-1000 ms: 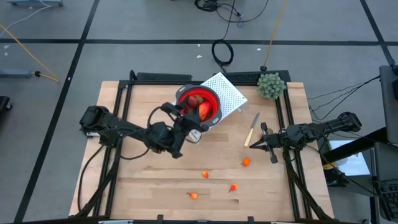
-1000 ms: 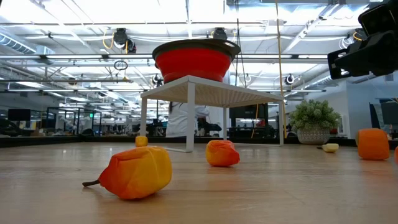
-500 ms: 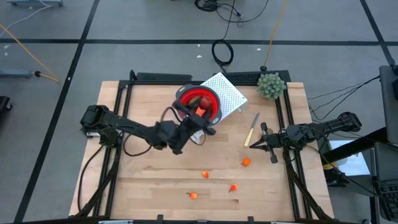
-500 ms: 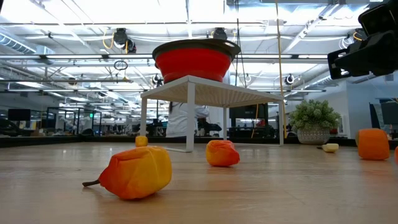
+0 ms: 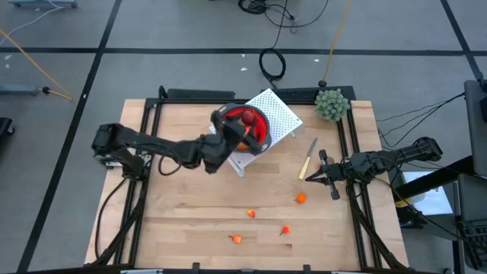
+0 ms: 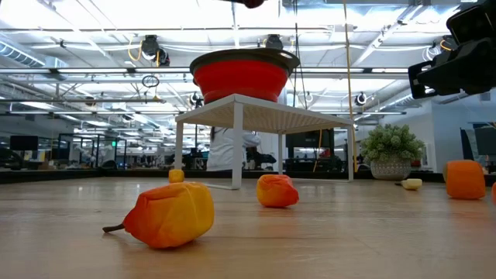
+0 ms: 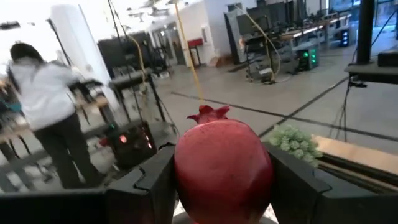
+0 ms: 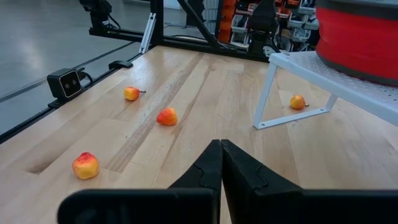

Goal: Pick & Place Fruit
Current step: Put the pomegranate into the red strainer bowl on the shelf, then put the peach into the red strainer bowl on the shelf

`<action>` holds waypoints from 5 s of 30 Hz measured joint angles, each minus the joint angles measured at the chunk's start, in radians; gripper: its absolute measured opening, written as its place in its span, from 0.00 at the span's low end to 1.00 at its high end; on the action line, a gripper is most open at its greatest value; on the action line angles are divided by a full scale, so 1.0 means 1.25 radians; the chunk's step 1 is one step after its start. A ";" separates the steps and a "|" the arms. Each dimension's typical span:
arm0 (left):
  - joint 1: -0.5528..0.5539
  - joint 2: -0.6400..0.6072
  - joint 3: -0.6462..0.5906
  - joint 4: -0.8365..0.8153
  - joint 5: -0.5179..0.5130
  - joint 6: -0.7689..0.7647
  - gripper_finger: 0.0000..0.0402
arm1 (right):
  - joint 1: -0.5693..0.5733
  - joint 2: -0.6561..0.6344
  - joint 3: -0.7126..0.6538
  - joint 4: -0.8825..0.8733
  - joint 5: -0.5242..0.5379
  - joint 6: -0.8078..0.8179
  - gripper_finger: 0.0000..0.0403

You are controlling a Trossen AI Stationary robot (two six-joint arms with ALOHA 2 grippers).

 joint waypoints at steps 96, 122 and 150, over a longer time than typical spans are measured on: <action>0.163 -0.045 0.000 -0.706 0.472 -0.466 0.55 | 0.000 0.000 0.000 0.005 0.000 0.001 0.00; 0.083 -0.242 0.000 -0.733 0.441 -0.559 0.62 | 0.000 0.000 0.000 0.002 0.000 0.001 0.00; -0.278 -0.162 0.000 -1.067 0.454 -1.126 0.22 | 0.000 0.001 -0.013 0.006 0.000 0.001 0.00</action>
